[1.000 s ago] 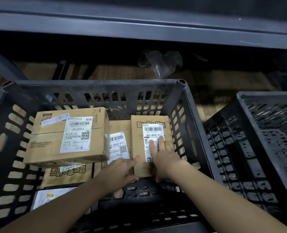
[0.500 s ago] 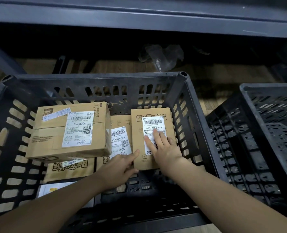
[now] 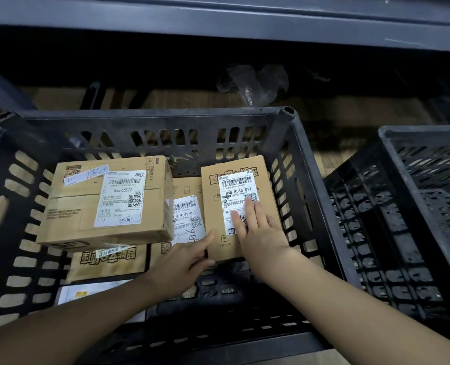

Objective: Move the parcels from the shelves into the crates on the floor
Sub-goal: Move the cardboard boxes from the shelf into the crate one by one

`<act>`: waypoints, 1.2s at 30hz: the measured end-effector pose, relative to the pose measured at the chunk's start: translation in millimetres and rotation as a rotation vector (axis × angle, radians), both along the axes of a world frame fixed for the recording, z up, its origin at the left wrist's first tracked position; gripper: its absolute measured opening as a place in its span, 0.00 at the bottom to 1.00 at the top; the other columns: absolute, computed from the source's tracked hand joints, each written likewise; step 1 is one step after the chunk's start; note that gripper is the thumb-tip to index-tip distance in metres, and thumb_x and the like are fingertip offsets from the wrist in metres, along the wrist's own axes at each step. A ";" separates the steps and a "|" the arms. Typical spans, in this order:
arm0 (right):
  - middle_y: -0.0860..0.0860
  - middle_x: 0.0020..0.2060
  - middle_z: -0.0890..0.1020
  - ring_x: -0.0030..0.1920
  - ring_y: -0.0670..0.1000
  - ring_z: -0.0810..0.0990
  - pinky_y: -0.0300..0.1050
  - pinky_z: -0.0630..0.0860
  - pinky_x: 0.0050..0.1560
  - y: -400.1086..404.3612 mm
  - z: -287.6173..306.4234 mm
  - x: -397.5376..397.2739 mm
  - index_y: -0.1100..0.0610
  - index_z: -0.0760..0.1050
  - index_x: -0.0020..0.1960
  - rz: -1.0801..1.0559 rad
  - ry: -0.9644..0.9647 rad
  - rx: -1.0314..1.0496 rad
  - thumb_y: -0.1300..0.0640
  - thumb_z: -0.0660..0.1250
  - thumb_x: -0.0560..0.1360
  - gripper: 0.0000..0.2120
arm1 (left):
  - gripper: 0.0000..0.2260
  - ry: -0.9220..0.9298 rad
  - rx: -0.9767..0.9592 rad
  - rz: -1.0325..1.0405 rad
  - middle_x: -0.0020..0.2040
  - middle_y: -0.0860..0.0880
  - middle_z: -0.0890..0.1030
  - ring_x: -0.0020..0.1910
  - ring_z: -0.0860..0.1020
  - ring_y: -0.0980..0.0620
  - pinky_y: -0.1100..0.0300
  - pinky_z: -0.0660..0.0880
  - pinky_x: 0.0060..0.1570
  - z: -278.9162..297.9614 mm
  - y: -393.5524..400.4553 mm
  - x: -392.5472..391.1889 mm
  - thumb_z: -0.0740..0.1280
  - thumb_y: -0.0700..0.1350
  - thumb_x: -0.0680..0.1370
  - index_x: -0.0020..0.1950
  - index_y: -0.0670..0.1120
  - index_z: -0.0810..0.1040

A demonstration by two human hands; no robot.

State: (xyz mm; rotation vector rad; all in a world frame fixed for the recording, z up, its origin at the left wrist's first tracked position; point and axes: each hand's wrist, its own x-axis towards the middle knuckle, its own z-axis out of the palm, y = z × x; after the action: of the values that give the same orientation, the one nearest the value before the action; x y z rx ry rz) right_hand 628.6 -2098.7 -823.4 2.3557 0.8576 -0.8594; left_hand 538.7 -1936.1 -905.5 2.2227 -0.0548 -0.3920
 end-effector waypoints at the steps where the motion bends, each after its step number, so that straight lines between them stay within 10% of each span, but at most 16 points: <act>1: 0.67 0.70 0.29 0.73 0.64 0.31 0.55 0.45 0.74 -0.2 -1.6 -0.3 0.60 0.27 0.73 -0.007 0.004 -0.007 0.53 0.62 0.78 0.45 | 0.30 0.001 -0.001 -0.011 0.43 0.58 0.80 0.50 0.79 0.52 0.48 0.77 0.54 -2.0 -0.7 -0.1 0.57 0.63 0.74 0.74 0.64 0.52; 10: 0.67 0.69 0.27 0.71 0.65 0.28 0.58 0.40 0.73 3.6 -3.5 -9.1 0.61 0.24 0.71 0.039 -0.036 -0.035 0.49 0.60 0.79 0.45 | 0.26 -0.079 0.035 0.032 0.33 0.68 0.73 0.33 0.70 0.69 0.72 0.65 0.36 4.6 -4.0 -3.6 0.62 0.45 0.80 0.76 0.51 0.58; 15: 0.67 0.70 0.28 0.72 0.65 0.29 0.58 0.40 0.73 -2.3 3.5 -13.7 0.61 0.25 0.72 0.084 -0.031 -0.032 0.50 0.57 0.81 0.42 | 0.25 -0.129 -0.003 0.047 0.53 0.60 0.74 0.48 0.74 0.63 0.79 0.63 0.43 13.4 -3.2 -8.2 0.63 0.42 0.79 0.75 0.50 0.61; 25: 0.66 0.71 0.30 0.72 0.65 0.31 0.58 0.43 0.73 -2.3 2.4 -9.4 0.60 0.29 0.75 0.095 0.048 -0.085 0.53 0.57 0.80 0.39 | 0.29 -0.065 0.264 -0.060 0.62 0.52 0.77 0.59 0.76 0.48 0.52 0.75 0.53 10.3 -8.8 -1.3 0.56 0.62 0.76 0.75 0.55 0.59; 29: 0.62 0.73 0.31 0.73 0.63 0.31 0.61 0.43 0.74 -1.2 5.0 1.6 0.56 0.31 0.76 0.045 0.044 -0.002 0.49 0.58 0.80 0.39 | 0.41 -0.044 0.334 -0.062 0.75 0.53 0.60 0.72 0.62 0.53 0.57 0.63 0.69 16.3 -1.8 9.9 0.67 0.66 0.70 0.76 0.52 0.55; 36: 0.61 0.72 0.28 0.73 0.62 0.30 0.59 0.46 0.73 5.5 7.5 48.6 0.53 0.29 0.75 -0.195 0.117 0.114 0.35 0.63 0.73 0.51 | 0.57 -0.081 0.535 -0.212 0.75 0.47 0.32 0.76 0.40 0.49 0.53 0.45 0.74 26.0 -13.3 33.8 0.53 0.79 0.60 0.75 0.48 0.33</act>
State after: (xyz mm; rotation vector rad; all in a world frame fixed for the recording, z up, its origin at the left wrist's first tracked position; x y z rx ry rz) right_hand 677.2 -2093.2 -815.9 2.5410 0.7481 -1.0619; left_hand 572.6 -1949.5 -879.5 2.7726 -0.2561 -0.4727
